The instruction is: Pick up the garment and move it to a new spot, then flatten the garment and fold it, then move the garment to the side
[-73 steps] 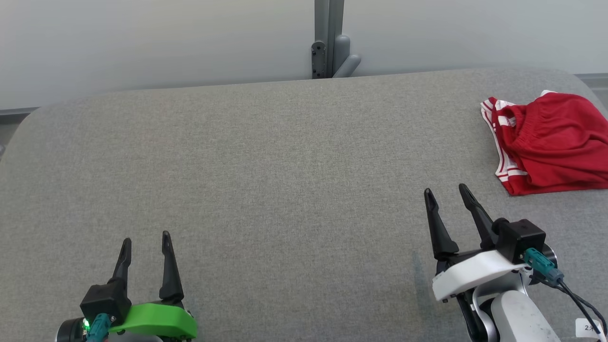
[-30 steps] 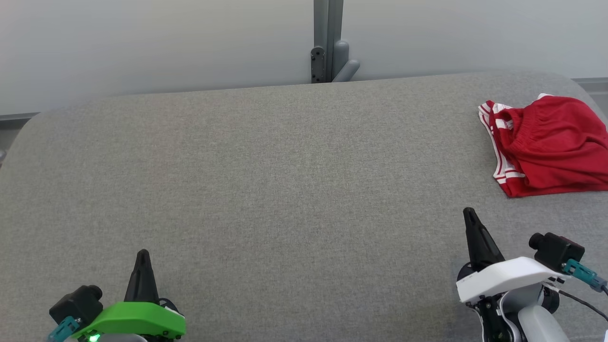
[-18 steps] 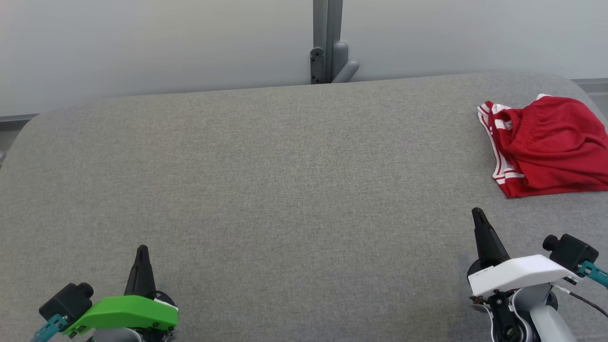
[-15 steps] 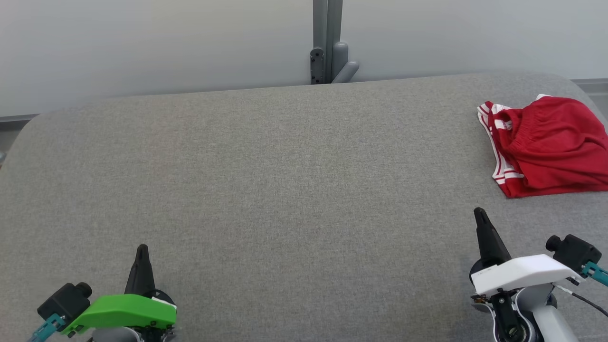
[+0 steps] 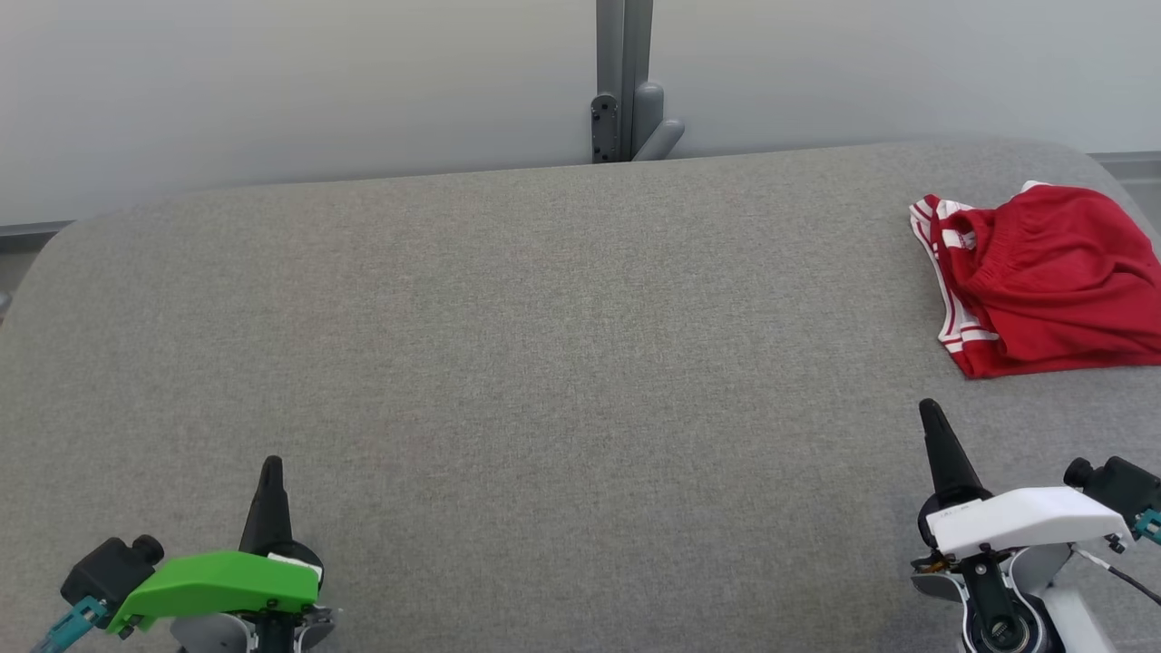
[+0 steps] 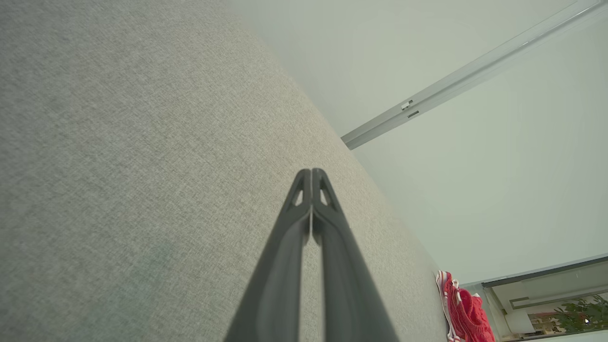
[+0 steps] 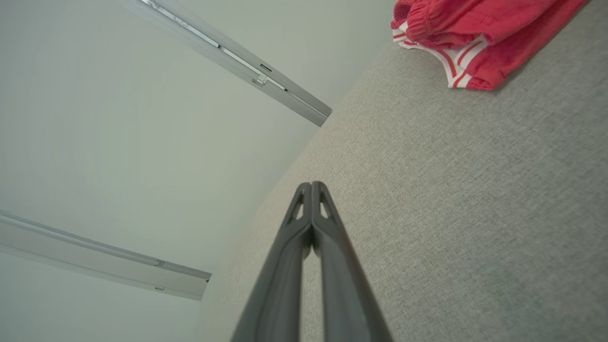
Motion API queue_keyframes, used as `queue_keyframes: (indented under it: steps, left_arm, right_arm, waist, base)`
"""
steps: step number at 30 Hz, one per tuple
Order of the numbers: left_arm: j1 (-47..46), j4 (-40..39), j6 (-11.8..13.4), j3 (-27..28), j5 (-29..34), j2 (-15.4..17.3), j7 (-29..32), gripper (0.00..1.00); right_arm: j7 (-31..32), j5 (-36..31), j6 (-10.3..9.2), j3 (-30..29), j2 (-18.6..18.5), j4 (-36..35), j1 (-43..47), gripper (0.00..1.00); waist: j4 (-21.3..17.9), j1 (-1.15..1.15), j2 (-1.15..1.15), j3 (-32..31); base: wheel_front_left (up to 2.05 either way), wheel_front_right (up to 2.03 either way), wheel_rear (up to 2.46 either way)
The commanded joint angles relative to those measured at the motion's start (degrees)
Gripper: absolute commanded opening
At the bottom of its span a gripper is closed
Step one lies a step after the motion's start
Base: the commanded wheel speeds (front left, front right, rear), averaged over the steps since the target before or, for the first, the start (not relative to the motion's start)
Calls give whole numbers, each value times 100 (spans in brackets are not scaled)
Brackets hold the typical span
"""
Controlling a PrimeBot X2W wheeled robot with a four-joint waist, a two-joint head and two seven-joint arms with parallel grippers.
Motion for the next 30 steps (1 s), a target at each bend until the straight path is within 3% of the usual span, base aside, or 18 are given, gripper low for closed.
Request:
queue_keyframes:
  steps: [1,30]
  left_arm:
    - [-167,-43,-53,38,-153,9,21,0]
    - [-347,16,-276,186,-1735,-7,438,0]
  right_arm:
    - [31,133,0,-33,-37,-83,-18,0]
    - [385,1839,0,-261,-111,-118,47,0]
  waist:
    - [0,0,14,-1]
    - [-20,0,22,-41]
  base:
    - [0,0,0]
    - [0,0,0]
